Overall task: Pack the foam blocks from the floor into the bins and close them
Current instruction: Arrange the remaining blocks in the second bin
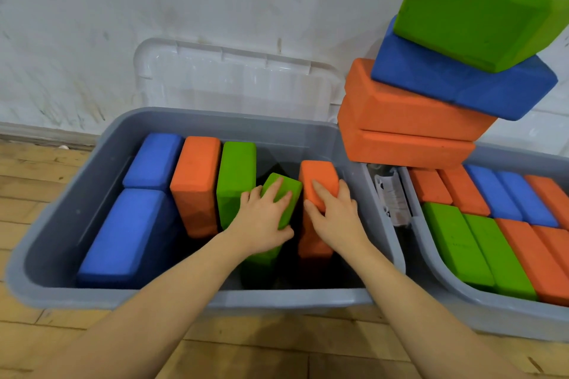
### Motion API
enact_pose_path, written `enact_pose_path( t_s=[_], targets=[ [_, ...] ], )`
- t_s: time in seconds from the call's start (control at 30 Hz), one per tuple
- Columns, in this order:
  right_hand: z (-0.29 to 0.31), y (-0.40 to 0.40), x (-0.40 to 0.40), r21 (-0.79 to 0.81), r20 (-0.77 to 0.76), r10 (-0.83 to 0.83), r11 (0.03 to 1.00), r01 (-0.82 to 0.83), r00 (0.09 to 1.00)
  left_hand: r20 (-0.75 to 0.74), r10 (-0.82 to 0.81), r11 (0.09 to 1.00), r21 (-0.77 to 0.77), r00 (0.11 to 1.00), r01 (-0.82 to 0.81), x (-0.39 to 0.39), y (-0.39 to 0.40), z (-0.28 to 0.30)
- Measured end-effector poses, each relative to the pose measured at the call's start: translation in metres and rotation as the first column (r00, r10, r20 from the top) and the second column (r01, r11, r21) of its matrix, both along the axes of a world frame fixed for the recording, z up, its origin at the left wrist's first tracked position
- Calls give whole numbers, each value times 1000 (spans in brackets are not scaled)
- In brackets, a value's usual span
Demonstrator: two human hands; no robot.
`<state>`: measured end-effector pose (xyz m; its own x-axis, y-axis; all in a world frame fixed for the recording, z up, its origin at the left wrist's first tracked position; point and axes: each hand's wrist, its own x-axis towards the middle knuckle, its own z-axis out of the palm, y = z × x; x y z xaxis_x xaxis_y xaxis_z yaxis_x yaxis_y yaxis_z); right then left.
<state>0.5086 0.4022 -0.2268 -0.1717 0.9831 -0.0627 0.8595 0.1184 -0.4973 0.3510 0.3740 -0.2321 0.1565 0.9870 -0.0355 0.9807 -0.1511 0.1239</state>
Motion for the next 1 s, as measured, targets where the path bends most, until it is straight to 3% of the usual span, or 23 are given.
enact_pose_path(
  t_s=[0.07, 0.23, 0.53, 0.6, 0.67, 0.77, 0.87, 1.0],
  targets=[
    [5, 1, -2, 56, -38, -3, 998, 5, 999, 131, 81, 995, 44, 988, -87, 0, 5, 5],
    [13, 13, -7, 178, -110, 86, 982, -66, 990, 251, 236, 946, 160, 939, -281, -1, 26, 20],
    [-9, 34, -14, 141, -150, 141, 983, -120, 979, 359, 247, 930, 173, 900, -325, -2, 64, 13],
    [-15, 38, -13, 48, -156, 113, 993, -106, 981, 299, 215, 959, 113, 930, -258, -9, 65, 6],
    [-22, 41, -8, -64, -160, 111, 990, -122, 981, 141, 110, 993, 21, 984, -114, -18, 59, -1],
    [-24, 42, -4, -132, -56, 193, 971, -199, 980, 30, 25, 995, -98, 999, -22, -35, 53, 2],
    [-22, 46, -9, -66, 85, 220, 975, -214, 972, -98, -62, 997, -50, 993, 57, -43, 55, 2],
    [-19, 57, -13, -34, 181, 196, 981, -193, 964, -166, -62, 997, 35, 984, 69, -38, 63, -8]
  ],
)
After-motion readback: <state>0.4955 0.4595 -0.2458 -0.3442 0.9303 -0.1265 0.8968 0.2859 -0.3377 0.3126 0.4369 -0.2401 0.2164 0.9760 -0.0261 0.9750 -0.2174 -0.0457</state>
